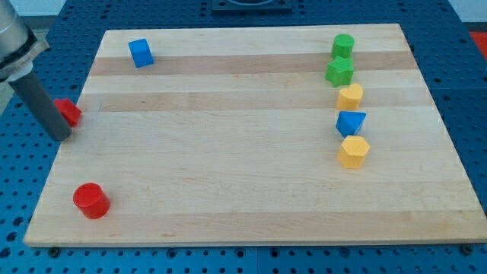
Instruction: Push the red circle to the bottom of teh yellow hexagon
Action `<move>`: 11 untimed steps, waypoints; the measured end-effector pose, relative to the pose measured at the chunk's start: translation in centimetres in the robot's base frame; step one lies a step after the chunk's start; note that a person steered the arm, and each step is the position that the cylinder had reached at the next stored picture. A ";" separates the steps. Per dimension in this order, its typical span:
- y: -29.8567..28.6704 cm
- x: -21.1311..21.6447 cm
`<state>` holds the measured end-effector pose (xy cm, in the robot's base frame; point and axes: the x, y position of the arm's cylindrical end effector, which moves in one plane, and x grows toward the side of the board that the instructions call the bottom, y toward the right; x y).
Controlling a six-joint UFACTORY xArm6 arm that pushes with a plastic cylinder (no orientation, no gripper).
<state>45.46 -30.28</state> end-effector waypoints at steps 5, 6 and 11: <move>12.3 12.0; 19.2 12.0; 35.9 3.8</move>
